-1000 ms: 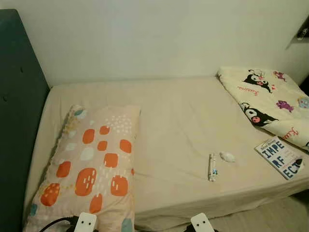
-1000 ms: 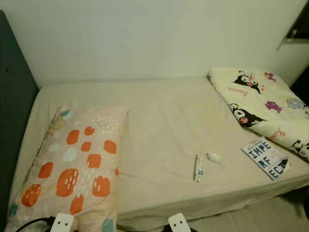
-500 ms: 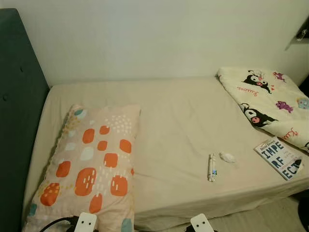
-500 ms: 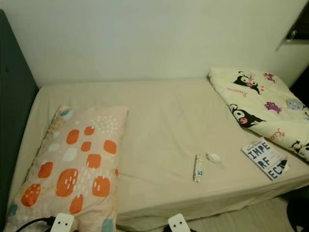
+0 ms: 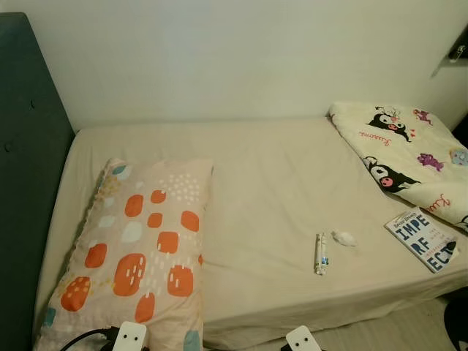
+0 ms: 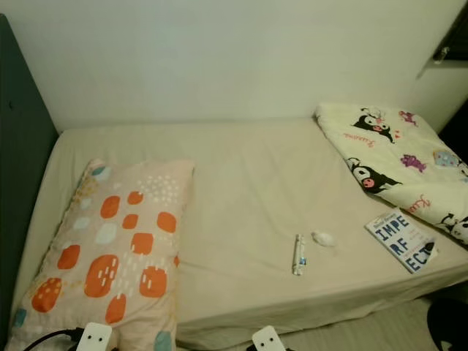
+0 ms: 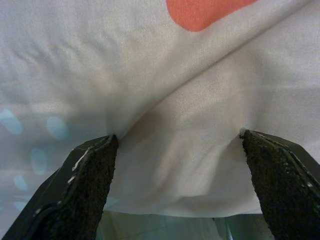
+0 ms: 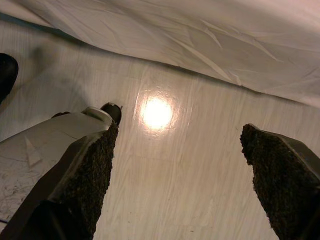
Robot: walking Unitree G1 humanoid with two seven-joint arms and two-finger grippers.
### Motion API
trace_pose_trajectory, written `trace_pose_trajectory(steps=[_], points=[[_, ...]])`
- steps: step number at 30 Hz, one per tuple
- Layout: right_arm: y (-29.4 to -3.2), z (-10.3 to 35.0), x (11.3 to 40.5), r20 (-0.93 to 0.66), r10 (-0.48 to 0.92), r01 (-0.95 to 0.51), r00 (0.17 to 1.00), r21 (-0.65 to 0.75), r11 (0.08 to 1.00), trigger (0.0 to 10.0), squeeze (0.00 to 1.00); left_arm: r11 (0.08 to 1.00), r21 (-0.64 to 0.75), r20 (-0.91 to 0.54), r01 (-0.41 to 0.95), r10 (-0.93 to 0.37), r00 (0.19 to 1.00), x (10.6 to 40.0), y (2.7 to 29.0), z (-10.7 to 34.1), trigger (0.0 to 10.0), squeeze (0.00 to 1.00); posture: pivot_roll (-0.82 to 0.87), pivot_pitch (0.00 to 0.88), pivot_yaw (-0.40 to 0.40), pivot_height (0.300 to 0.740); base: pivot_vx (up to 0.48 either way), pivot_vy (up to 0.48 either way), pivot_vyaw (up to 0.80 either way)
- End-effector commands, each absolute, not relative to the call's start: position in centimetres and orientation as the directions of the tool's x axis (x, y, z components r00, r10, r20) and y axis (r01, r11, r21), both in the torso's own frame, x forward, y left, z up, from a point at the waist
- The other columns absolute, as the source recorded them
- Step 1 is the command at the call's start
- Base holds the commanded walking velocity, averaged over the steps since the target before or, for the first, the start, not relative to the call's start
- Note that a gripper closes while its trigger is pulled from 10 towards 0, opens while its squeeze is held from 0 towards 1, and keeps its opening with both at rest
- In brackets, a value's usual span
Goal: Clean up the room
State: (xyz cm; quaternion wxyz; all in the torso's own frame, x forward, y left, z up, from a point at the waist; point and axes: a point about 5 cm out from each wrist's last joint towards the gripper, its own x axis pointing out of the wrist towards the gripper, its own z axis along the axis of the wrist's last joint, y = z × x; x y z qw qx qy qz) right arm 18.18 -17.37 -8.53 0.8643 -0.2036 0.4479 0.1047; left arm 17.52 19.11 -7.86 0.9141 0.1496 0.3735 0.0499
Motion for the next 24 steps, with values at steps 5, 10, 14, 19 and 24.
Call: trace_pose_trajectory(steps=[5,10,14,19,24], points=[[-17.67,-8.89,17.43,-0.837,-0.010,-0.368,0.548,-0.252,0.895,10.0,0.00,0.951,0.307,-0.683,0.036,0.194,0.704,16.99,18.90,-8.17,10.0,0.00,0.05,0.000,-0.032,0.740,0.000,0.000,0.00],[-17.67,-8.94,17.33,-0.839,-0.009,-0.373,0.545,-0.252,0.893,10.0,0.00,0.951,0.307,-0.681,0.037,0.192,0.706,17.04,18.87,-8.14,10.0,0.00,0.05,0.000,-0.034,0.740,0.000,0.000,0.00],[-17.66,-8.96,17.27,-0.840,-0.008,-0.377,0.543,-0.252,0.891,10.0,0.00,0.951,0.305,-0.681,0.037,0.191,0.707,16.98,18.84,-8.16,10.0,0.00,0.05,0.000,-0.033,0.740,0.000,0.000,0.00],[-17.59,-8.98,17.25,-0.840,-0.005,-0.383,0.542,-0.251,0.889,10.0,0.00,0.952,0.304,-0.682,0.039,0.189,0.707,16.95,18.79,-8.18,10.0,0.00,0.04,0.000,-0.034,0.740,0.000,0.000,0.00],[-17.59,-8.98,17.23,-0.841,-0.004,-0.384,0.541,-0.251,0.888,10.0,0.00,0.952,0.304,-0.682,0.037,0.191,0.706,16.91,18.80,-8.19,10.0,0.00,0.04,0.000,-0.034,0.740,0.000,0.000,0.00]])
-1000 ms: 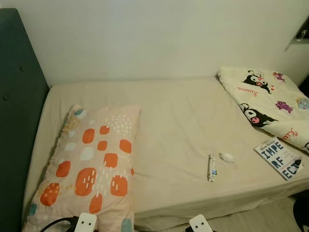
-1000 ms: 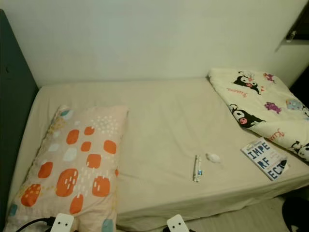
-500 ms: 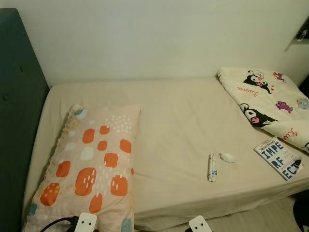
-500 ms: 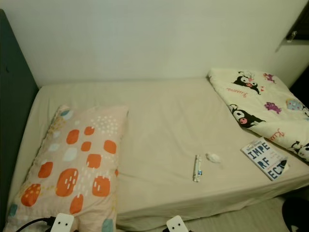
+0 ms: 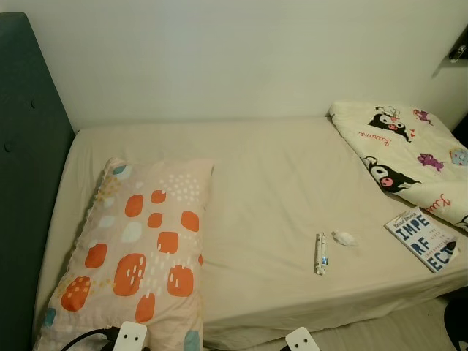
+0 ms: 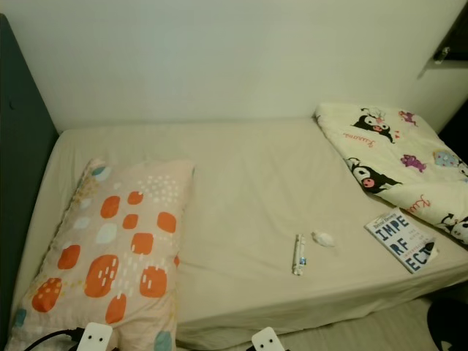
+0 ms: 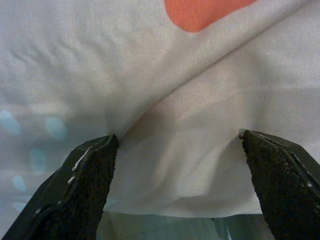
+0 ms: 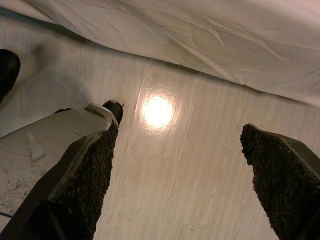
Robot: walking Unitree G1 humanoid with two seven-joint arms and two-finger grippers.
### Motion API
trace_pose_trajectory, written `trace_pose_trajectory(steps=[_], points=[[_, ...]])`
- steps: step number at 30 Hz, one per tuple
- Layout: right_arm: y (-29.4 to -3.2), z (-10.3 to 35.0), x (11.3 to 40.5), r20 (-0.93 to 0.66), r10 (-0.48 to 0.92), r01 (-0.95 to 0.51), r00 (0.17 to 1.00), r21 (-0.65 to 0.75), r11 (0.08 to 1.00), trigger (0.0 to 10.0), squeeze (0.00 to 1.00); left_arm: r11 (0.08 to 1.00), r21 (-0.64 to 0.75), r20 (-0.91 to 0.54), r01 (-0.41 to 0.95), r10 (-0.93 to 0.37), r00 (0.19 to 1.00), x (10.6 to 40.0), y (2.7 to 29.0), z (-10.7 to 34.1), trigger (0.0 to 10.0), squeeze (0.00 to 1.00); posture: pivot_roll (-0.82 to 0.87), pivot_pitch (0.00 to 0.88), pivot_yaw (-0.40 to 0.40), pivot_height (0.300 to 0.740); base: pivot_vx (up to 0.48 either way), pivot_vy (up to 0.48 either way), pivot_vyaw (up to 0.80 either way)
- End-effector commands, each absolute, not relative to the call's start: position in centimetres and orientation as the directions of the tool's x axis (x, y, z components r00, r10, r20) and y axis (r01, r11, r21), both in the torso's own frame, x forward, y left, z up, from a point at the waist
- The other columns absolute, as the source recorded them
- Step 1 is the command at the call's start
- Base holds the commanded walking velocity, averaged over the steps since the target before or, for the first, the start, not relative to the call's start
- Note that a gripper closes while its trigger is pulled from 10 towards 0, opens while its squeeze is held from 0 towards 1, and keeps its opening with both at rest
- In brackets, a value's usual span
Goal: Clean up the room
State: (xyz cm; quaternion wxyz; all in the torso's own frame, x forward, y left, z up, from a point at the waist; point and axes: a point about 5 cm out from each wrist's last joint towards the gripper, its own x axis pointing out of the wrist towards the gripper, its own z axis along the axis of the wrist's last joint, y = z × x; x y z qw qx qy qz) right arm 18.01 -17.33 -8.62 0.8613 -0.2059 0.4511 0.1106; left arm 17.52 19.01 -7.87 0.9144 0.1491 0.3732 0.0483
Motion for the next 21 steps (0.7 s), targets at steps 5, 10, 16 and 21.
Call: trace_pose_trajectory(steps=[5,10,16,21], points=[[-17.61,-8.99,17.21,-0.841,-0.004,-0.383,0.541,-0.251,0.889,10.0,0.00,0.952,0.305,-0.683,0.036,0.192,0.705,16.88,18.79,-8.21,10.0,0.00,0.04,0.000,-0.033,0.740,0.000,0.000,0.00],[-17.57,-9.03,17.13,-0.843,0.000,-0.383,0.537,-0.244,0.891,10.0,0.00,0.951,0.306,-0.684,0.036,0.193,0.704,16.84,18.80,-8.22,10.0,0.00,0.04,0.000,-0.033,0.740,0.000,0.000,0.00],[-17.55,-9.05,17.10,-0.845,0.003,-0.384,0.535,-0.240,0.892,10.0,0.00,0.952,0.305,-0.685,0.038,0.192,0.703,16.85,18.78,-8.24,10.0,0.00,0.04,0.000,-0.032,0.740,0.000,0.000,0.00],[-17.52,-9.07,17.06,-0.845,0.004,-0.386,0.534,-0.240,0.891,10.0,0.00,0.951,0.305,-0.686,0.041,0.190,0.702,16.84,18.80,-8.25,10.0,0.00,0.04,0.000,-0.031,0.740,0.000,0.000,0.00]])
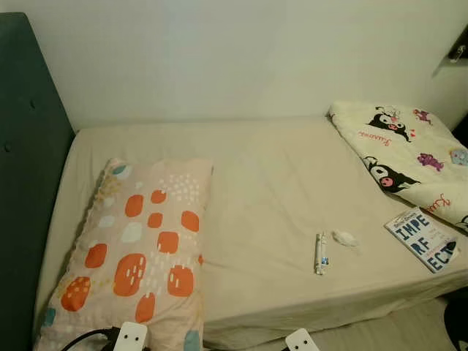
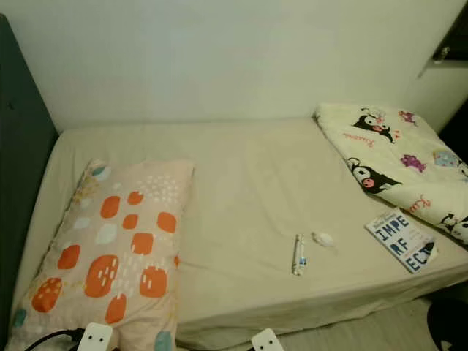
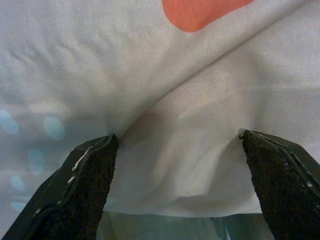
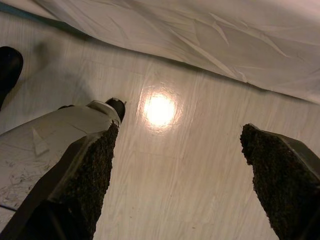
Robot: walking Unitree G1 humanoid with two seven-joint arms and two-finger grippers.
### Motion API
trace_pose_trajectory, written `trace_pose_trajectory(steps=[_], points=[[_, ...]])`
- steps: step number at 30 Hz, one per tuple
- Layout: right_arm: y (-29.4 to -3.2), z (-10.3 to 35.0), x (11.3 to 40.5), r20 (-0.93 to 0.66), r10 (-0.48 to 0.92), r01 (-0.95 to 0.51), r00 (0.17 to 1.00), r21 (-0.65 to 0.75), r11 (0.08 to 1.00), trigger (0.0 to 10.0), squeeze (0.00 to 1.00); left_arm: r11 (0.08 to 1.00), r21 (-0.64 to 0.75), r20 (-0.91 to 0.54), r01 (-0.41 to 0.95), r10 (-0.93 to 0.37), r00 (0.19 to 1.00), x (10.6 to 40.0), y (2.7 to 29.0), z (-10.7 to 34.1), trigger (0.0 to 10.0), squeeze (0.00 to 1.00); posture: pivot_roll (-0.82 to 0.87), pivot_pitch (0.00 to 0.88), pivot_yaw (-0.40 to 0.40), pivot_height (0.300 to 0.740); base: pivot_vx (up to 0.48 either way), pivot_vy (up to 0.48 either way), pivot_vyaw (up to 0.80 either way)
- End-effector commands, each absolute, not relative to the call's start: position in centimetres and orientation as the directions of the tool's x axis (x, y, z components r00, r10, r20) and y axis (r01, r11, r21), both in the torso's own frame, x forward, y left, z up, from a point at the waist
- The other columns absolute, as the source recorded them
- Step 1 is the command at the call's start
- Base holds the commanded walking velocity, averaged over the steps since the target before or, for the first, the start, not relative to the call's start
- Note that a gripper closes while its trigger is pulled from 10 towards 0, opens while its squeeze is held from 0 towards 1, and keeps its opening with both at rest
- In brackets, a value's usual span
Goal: Clean up the room
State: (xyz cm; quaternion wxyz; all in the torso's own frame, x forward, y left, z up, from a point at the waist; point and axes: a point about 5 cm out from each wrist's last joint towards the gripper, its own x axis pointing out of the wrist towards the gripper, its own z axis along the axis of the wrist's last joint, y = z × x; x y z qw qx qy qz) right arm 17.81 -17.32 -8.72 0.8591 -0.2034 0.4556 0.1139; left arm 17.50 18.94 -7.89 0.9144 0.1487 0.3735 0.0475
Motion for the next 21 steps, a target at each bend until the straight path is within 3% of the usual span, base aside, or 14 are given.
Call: trace_pose_trajectory(steps=[1,21], points=[[-17.51,-9.08,17.03,-0.846,0.004,-0.387,0.533,-0.240,0.890,10.0,0.00,0.951,0.305,-0.687,0.041,0.190,0.702,16.82,18.81,-8.25,10.0,0.00,0.04,0.000,-0.031,0.740,0.000,0.000,0.00],[-17.72,-9.17,16.77,-0.850,0.008,-0.399,0.526,-0.238,0.886,10.0,0.00,0.956,0.292,-0.677,0.030,0.184,0.712,17.02,18.70,-8.12,10.0,0.00,0.04,0.000,-0.032,0.740,0.000,0.000,0.00]])
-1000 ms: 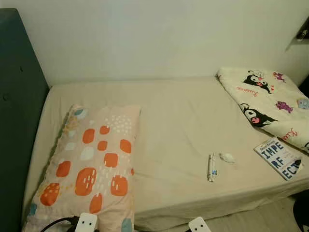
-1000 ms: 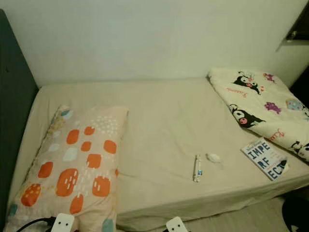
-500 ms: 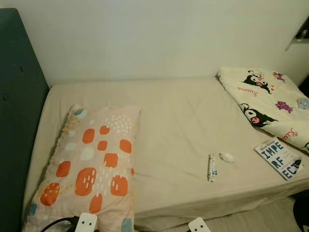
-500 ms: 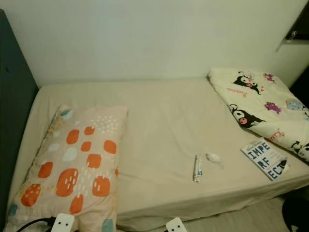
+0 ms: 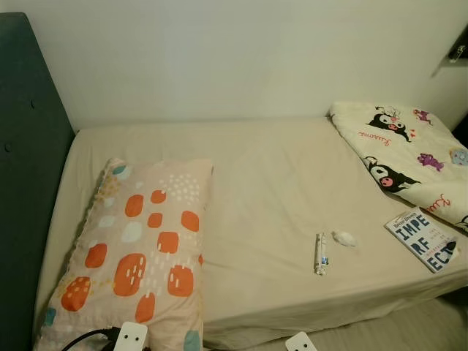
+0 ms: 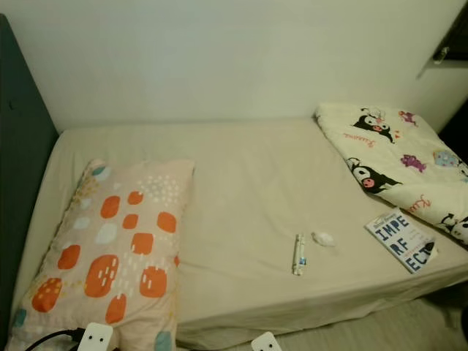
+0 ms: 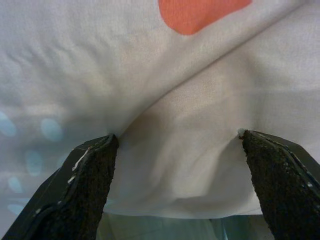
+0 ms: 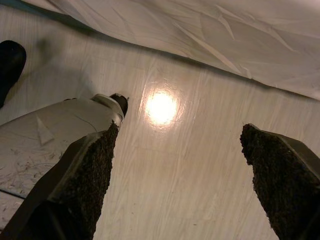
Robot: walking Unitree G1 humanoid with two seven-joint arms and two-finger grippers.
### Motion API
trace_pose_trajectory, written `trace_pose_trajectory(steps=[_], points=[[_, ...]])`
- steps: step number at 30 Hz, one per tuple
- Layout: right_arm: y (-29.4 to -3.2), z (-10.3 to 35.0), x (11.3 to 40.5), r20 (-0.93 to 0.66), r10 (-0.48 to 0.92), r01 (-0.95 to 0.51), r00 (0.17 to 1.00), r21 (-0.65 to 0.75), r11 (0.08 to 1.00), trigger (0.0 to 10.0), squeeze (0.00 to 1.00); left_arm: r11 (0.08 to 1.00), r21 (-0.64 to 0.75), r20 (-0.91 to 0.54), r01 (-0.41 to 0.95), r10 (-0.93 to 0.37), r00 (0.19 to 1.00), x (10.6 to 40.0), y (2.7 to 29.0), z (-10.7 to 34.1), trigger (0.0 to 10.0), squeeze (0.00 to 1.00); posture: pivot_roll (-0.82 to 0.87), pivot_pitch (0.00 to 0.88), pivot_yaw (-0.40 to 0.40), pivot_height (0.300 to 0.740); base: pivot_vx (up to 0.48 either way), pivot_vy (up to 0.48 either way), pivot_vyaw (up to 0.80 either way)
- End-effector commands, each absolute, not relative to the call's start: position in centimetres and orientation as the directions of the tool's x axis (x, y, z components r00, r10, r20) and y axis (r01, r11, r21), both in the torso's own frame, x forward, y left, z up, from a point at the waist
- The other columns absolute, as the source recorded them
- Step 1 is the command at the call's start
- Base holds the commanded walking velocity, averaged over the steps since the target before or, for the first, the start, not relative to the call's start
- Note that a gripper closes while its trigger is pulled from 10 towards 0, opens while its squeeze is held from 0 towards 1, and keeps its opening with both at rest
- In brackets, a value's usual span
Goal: Clean up the room
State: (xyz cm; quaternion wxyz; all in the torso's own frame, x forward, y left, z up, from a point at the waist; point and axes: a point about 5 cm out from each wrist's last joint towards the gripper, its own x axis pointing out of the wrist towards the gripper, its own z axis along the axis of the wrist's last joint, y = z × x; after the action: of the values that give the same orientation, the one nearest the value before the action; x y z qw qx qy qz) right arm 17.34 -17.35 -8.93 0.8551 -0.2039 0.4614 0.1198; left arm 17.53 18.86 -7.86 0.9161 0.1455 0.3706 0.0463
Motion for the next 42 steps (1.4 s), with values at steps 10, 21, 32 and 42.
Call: trace_pose_trajectory(steps=[10,21,32,42], points=[[-17.8,-9.3,16.4,-0.855,0.007,-0.394,0.519,-0.232,0.890,10.0,0.00,0.958,0.287,-0.682,0.015,0.193,0.706,16.4,18.8,-8.4,10.0,0.00,0.04,0.000,-0.037,0.740,0.000,0.000,0.00],[-17.9,-9.3,16.4,-0.851,0.002,-0.391,0.526,-0.239,0.889,10.0,0.00,0.957,0.291,-0.678,0.004,0.203,0.706,16.2,19.0,-8.3,10.0,0.00,0.05,0.000,-0.044,0.740,0.000,0.000,0.00],[-17.7,-8.9,17.1,-0.822,0.005,-0.398,0.569,-0.270,0.877,10.0,0.00,0.953,0.304,-0.671,-0.017,0.227,0.706,16.1,19.5,-8.3,10.0,0.00,0.06,0.000,-0.045,0.740,0.000,0.000,0.00],[-17.7,-8.4,18.0,-0.784,-0.011,-0.336,0.621,-0.279,0.900,10.0,0.00,0.954,0.300,-0.684,-0.018,0.229,0.693,16.4,19.9,-8.2,10.0,0.00,0.06,0.000,-0.026,0.740,0.000,0.000,0.00]])
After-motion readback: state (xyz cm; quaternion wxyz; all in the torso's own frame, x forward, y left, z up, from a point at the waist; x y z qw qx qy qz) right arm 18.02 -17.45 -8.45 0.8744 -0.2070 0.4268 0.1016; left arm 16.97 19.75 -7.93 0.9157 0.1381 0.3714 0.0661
